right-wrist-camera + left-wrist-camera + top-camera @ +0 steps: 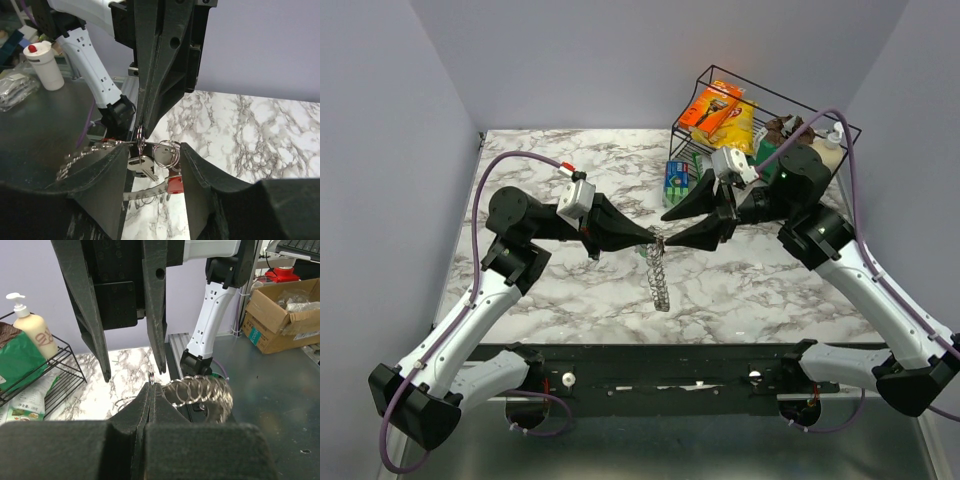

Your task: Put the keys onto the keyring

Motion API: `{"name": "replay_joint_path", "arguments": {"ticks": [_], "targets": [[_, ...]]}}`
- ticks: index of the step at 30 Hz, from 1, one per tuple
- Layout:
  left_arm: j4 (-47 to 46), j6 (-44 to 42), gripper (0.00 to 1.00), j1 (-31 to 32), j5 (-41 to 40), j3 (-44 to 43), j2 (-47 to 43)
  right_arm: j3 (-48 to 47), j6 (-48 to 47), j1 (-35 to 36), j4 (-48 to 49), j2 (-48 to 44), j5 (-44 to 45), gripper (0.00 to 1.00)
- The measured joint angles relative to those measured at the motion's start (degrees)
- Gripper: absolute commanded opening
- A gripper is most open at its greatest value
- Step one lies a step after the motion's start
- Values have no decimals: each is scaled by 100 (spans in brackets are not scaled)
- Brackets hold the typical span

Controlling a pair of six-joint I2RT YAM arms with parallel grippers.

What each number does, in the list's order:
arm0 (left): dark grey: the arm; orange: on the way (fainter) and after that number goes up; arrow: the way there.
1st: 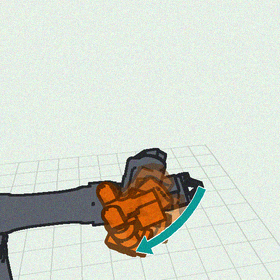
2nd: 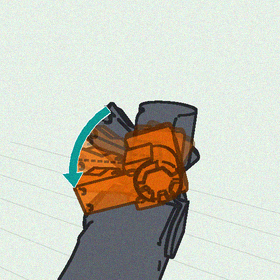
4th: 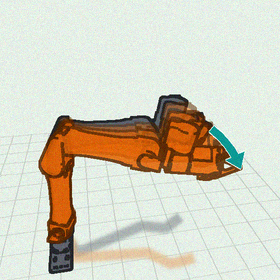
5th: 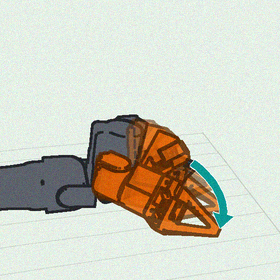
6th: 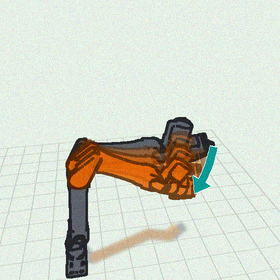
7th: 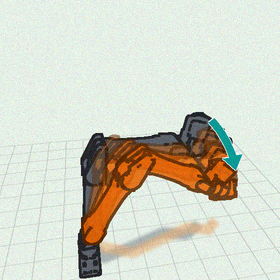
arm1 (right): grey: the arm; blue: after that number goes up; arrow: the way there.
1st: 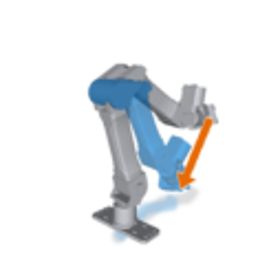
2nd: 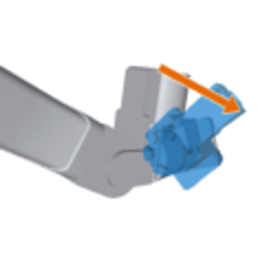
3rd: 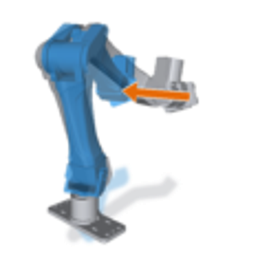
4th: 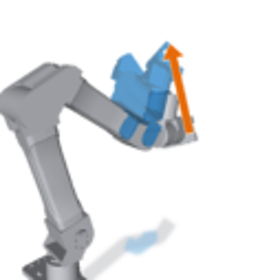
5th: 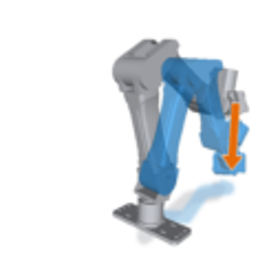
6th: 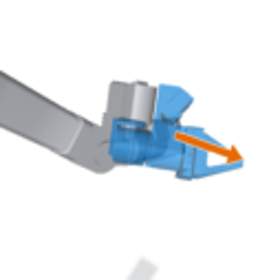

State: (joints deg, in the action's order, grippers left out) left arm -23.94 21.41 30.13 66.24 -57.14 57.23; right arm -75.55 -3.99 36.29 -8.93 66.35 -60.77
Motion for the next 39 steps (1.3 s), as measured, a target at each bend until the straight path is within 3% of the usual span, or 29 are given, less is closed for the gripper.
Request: {"name": "replay_joint_path", "arguments": {"ticks": [13, 18, 30, 33, 34, 39], "targets": [[4, -13, 0, 0, -9, 0, 17, -4, 278, 0, 155, 240, -315, 26], [7, -17, 0, -2, -59, -2, 39, -4, 413, 0, 227, 249, -402, 1], [26, -31, 0, -13, -181, -2, 44, -4, 621, -4, 332, 302, -461, 1], [181, -129, 14, -17, -210, -17, 42, -4, 614, -7, 313, 323, -463, 1], [278, -192, 27, -17, -219, -42, 42, -4, 610, -13, 291, 334, -461, 1], [1340, -855, 55, -2, -262, -398, 42, -85, 435, -26, 37, 461, -396, 1]]}}
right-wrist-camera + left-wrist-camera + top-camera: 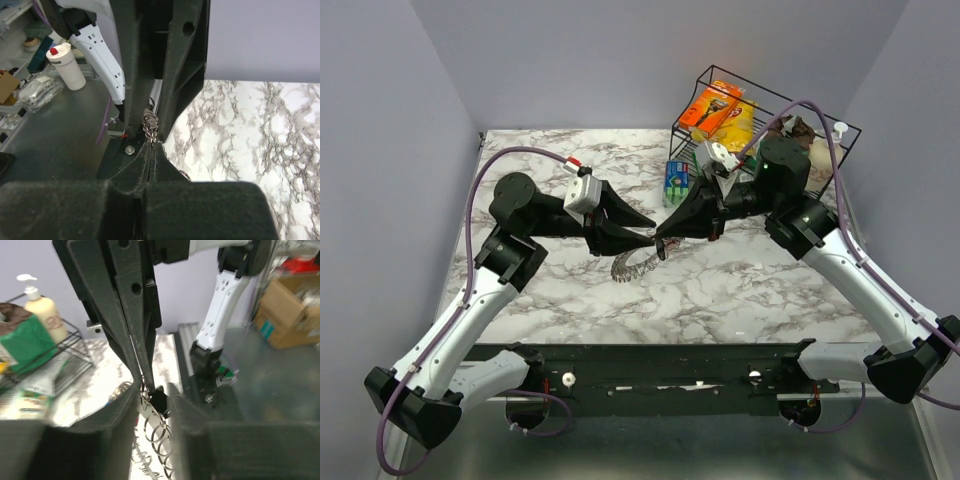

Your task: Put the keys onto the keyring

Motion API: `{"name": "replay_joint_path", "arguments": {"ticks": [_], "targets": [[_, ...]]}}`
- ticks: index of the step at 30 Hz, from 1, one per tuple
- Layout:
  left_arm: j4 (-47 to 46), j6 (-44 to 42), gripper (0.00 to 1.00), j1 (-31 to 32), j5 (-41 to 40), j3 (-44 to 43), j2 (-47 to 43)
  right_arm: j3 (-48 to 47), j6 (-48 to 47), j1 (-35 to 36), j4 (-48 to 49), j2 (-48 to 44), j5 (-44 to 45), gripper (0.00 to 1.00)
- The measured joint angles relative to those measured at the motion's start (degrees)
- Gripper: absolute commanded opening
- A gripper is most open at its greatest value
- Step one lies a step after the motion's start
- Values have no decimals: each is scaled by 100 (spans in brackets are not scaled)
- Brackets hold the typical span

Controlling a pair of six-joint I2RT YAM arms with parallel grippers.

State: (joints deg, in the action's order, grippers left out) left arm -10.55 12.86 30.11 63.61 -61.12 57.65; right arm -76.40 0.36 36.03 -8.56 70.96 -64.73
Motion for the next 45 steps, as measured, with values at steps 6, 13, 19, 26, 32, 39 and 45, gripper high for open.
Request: {"name": "replay_joint_path", "arguments": {"ticks": [6, 13, 19, 26, 32, 39, 45], "targets": [[1714, -1150, 67, 2, -173, -811, 20, -236, -337, 0, -509, 127, 85, 1], [3746, -2382, 69, 2, -649, -1947, 501, -553, -754, 0, -1139, 247, 103, 1], [5121, -3003, 68, 2, -942, -2675, 1115, -1038, -1292, 0, -2026, 599, 114, 1], [6002, -3364, 67, 2, -1008, -3016, 1419, -1346, -1860, 0, -3012, 922, 363, 1], [6212, -3480, 61, 7, -1001, -3016, 1438, -1346, -2050, 0, -3425, 1019, 490, 1], [6277, -3501, 54, 190, -951, -3016, 1729, -1346, -2098, 0, -3477, 1027, 501, 1], [6286, -3512, 35, 341, -946, -3016, 1978, -1346, -2098, 0, -3477, 1027, 501, 1]]}}
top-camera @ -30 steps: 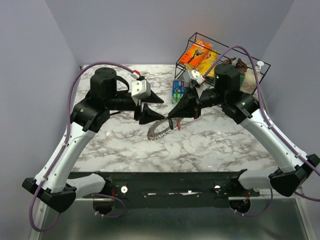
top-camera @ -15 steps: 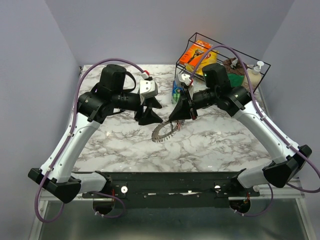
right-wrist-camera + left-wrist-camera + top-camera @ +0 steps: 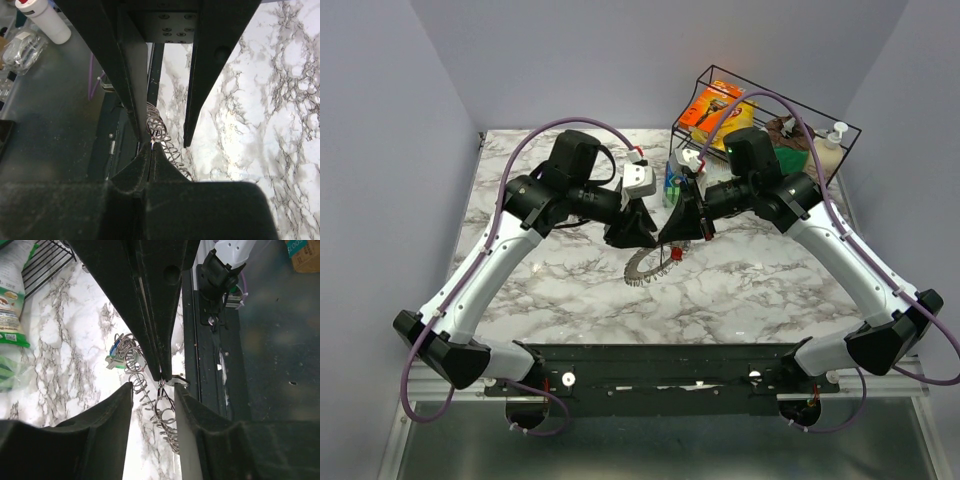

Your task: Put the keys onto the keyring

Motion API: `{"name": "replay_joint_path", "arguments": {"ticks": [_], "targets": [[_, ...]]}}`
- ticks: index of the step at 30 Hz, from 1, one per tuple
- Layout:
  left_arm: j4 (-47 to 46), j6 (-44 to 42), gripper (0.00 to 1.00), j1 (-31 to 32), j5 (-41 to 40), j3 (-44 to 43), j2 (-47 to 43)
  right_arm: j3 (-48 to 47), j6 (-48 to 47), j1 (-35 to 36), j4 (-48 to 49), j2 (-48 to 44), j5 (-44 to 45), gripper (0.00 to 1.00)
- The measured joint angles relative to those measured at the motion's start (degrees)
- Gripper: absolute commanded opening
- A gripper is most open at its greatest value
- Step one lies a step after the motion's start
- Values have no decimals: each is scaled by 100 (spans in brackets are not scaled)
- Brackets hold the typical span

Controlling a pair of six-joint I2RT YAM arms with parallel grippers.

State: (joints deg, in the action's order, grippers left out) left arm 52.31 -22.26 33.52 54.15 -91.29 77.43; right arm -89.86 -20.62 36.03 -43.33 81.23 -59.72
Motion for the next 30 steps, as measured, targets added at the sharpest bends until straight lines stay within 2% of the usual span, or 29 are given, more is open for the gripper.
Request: {"name": "replay_joint_path", "arguments": {"ticks": [1, 2, 5, 14, 16, 17, 21, 24, 27, 30], "targets": [[4, 0, 31, 9, 0, 0, 17, 0, 0, 0, 2, 0, 0, 1], [11, 2, 21, 22, -2, 0, 28, 0, 0, 0, 0, 0, 0, 1], [37, -2, 2, 37, 13, 0, 31, 0, -7, -4, 2, 0, 24, 1], [48, 22, 0, 37, 35, 0, 31, 0, -46, -13, -4, 0, 59, 1], [13, 57, 0, 37, 31, 7, 22, 0, -44, -13, 2, 0, 63, 4], [-11, 72, 0, 37, 28, 24, 13, 0, -42, -15, 7, 0, 72, 8], [-352, 229, 0, 37, -31, 271, -131, 4, 68, -13, 79, -4, 203, 48], [-866, 463, 0, 37, -107, 667, -374, 96, 271, -13, 315, -111, 345, 64], [-1572, 741, 0, 37, -173, 1233, -708, 341, 511, -13, 651, -411, 586, 70], [-2422, 1117, 0, 37, -221, 1871, -1084, 579, 778, -13, 1003, -769, 822, 70]]}}
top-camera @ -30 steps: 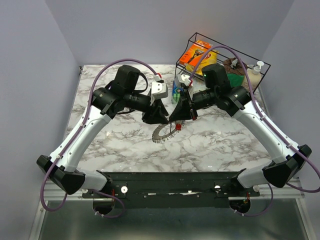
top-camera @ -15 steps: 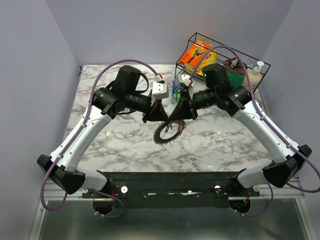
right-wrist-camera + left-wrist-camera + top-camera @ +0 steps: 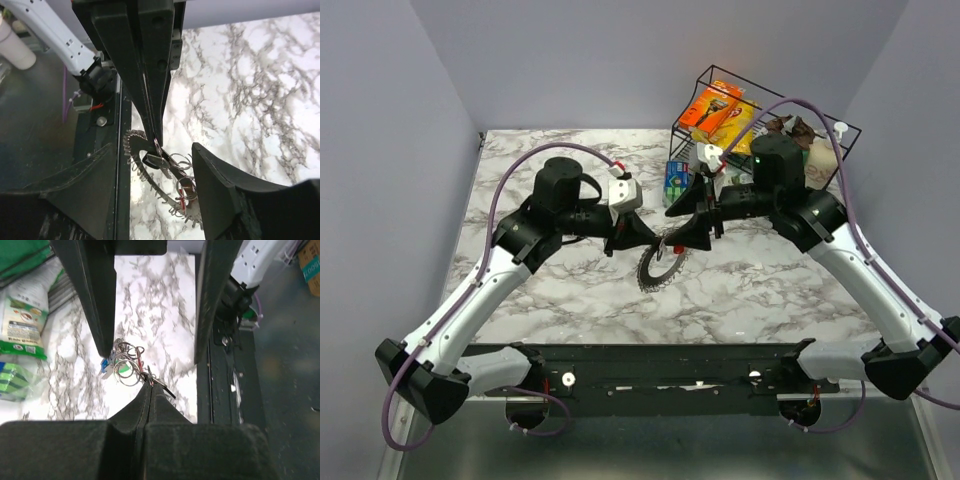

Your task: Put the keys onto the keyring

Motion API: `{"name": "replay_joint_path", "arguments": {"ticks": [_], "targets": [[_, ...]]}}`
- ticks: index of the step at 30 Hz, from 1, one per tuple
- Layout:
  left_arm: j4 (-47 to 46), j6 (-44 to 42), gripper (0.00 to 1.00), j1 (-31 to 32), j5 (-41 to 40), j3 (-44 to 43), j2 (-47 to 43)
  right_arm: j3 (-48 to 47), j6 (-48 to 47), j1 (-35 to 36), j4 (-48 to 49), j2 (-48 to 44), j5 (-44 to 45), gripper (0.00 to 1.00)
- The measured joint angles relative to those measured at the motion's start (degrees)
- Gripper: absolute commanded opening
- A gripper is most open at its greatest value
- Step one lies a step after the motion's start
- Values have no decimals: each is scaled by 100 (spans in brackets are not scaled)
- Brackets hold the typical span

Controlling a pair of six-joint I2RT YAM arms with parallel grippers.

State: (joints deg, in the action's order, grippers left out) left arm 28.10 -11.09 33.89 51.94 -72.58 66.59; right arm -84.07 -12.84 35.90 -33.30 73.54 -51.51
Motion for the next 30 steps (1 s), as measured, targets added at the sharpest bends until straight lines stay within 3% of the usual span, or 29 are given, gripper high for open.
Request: {"name": "replay_joint_path", "arguments": {"ticks": [5, 13, 17, 24, 27, 30], "targets": [[-1458, 662, 0, 0, -92, 848, -470, 225, 323, 0, 514, -417, 173, 66], [-3414, 1663, 0, 0, -83, 1491, -686, 391, 535, 0, 837, -503, 70, 40], [-3838, 1886, 0, 0, -20, 1491, -691, 404, 540, 0, 879, -481, -7, 35], [-3969, 2037, 0, 0, 111, 1491, -704, 466, 527, 0, 968, -481, -7, 7], [-3958, 2044, 0, -2, 122, 1491, -713, 474, 501, 0, 966, -485, 2, 1], [-3956, 2039, 0, -2, 120, 1491, -734, 474, 439, 0, 962, -492, 17, 1]]}}
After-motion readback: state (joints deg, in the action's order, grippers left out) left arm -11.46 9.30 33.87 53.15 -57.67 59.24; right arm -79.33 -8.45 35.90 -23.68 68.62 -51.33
